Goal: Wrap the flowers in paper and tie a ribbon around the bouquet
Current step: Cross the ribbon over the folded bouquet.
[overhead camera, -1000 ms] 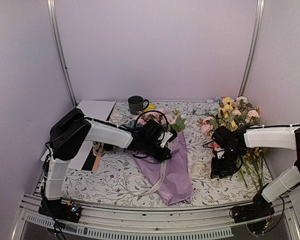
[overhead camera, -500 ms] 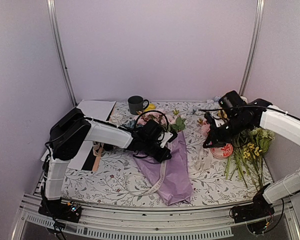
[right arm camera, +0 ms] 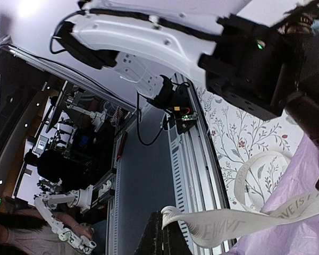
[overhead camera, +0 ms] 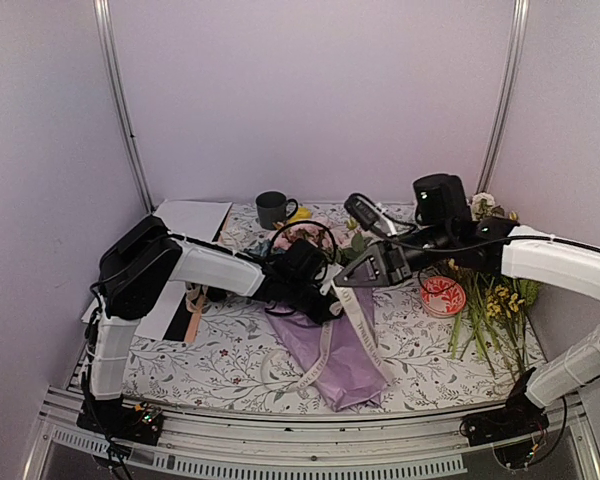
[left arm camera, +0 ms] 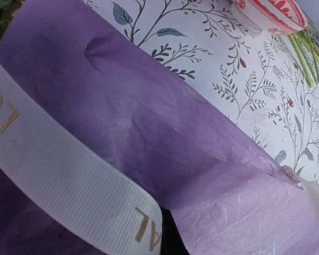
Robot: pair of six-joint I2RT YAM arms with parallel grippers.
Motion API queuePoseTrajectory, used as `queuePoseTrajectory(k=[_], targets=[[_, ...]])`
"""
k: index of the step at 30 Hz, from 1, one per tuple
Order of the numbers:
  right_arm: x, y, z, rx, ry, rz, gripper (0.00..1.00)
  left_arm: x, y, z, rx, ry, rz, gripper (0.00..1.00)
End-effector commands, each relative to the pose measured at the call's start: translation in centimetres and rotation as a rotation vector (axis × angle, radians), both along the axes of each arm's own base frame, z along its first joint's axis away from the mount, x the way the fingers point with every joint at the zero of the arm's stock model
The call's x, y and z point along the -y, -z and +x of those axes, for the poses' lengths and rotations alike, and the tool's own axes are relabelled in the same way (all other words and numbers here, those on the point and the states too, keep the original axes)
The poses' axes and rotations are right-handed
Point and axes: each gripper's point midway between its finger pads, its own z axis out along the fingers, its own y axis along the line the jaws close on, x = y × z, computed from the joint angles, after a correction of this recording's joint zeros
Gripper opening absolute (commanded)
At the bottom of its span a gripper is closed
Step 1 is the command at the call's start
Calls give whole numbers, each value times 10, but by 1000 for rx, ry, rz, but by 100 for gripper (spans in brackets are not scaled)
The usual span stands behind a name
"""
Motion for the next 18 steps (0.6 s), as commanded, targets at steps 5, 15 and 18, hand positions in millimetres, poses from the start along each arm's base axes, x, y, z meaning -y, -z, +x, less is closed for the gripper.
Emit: queuePoseTrajectory(k=[5,15,18], targets=[[-22,80,17,-112,9,-32,0,-18,28,-8,-106,-11,13,0],[3,194,54,-335,175,-167,0,-14,-8,-7,-86,-6,-118,0],[11,220,65,-369,235,-223,0,-10,-37,-5,-40,-1,-182,0]])
